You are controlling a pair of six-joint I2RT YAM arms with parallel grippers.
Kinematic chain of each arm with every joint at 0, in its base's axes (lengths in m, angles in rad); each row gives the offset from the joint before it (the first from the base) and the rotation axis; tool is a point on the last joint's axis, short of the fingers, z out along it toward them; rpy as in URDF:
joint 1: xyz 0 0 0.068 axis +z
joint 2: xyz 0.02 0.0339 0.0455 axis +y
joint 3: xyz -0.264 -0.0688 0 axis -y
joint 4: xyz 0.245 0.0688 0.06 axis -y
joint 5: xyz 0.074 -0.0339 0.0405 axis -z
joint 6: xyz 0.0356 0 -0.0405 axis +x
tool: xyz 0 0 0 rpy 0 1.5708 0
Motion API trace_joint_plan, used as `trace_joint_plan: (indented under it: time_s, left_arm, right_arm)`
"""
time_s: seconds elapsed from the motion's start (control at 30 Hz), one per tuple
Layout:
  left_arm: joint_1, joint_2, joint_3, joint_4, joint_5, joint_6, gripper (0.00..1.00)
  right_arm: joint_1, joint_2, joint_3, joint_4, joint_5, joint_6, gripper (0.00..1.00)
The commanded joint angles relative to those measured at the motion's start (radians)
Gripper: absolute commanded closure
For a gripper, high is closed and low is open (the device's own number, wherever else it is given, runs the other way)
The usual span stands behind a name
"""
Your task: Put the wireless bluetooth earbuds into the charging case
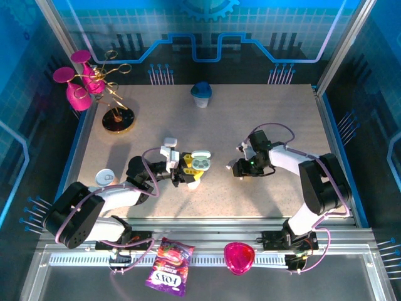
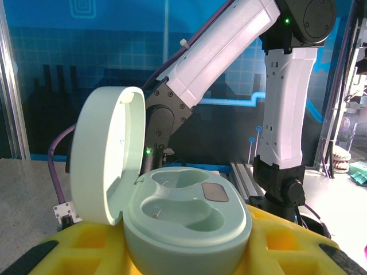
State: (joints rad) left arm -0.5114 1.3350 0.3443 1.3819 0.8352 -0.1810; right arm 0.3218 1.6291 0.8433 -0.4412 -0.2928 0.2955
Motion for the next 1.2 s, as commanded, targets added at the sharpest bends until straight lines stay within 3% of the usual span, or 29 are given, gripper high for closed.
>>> trace_joint_plan:
  time_s: [0.0, 0.37, 0.97, 1.1, 1.17]
  left_arm:
    - [0.005, -0.019, -0.001, 0.018, 0.022, 0.018, 0.77]
    - [0.006, -0.020, 0.000, 0.019, 0.021, 0.015, 0.77]
    - [0.005, -0.014, 0.004, 0.019, 0.021, 0.017, 0.77]
    - [0.006, -0.013, 0.002, 0.019, 0.019, 0.020, 0.77]
    - [0.006, -0.011, 0.002, 0.020, 0.017, 0.021, 0.77]
  right_arm:
    - [-0.006, -0.014, -0.019, 0.006, -0.032, 0.000, 0.57]
    - [-0.006, -0.004, -0.027, 0.012, -0.030, 0.005, 0.73]
    - [0.003, -0.070, -0.038, 0.006, -0.015, 0.010, 0.81]
    - [0.023, -0.114, -0.047, 0.006, 0.066, 0.034, 0.81]
    - [0.056, -0.139, -0.050, -0.001, 0.183, 0.075, 0.80]
